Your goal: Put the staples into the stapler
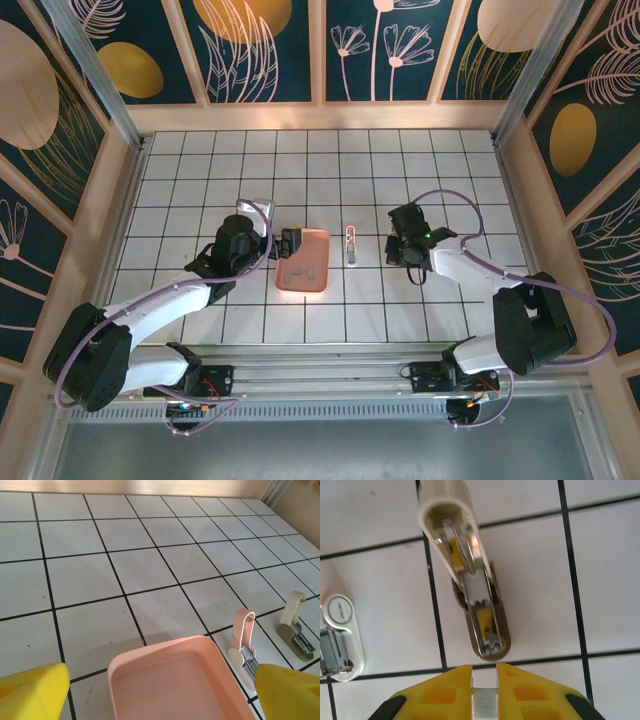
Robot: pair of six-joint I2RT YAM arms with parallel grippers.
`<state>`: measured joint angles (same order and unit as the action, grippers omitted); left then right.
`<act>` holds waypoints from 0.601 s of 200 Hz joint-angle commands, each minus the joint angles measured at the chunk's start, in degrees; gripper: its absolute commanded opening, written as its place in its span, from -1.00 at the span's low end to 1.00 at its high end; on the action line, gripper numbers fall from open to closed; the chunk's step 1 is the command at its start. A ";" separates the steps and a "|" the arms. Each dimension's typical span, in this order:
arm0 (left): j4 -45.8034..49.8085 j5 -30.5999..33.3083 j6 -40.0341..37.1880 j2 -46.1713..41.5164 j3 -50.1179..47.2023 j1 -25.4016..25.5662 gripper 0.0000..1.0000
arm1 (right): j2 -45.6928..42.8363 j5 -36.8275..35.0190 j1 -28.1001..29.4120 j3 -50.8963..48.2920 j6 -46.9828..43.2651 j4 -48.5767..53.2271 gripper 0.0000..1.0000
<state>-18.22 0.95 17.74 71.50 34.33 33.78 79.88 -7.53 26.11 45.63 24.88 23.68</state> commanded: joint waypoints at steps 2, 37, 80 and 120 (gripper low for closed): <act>-1.15 1.75 1.20 0.56 1.89 0.35 0.89 | -0.05 -2.56 -0.73 -0.38 -4.40 -4.98 -0.67; -1.17 2.27 1.74 0.92 2.06 0.29 0.89 | 2.14 -2.24 -1.65 -0.04 -7.53 -7.30 -0.67; -0.58 3.40 1.82 0.66 2.04 0.33 0.89 | 4.70 -0.03 -2.59 0.42 -9.38 -8.70 -0.67; -0.72 3.79 2.15 0.74 1.80 0.35 0.89 | 5.27 1.10 -2.57 0.37 -10.19 -8.91 -0.67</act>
<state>-18.20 3.70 18.81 72.05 34.94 33.78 84.62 -7.25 23.86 45.63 16.38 16.23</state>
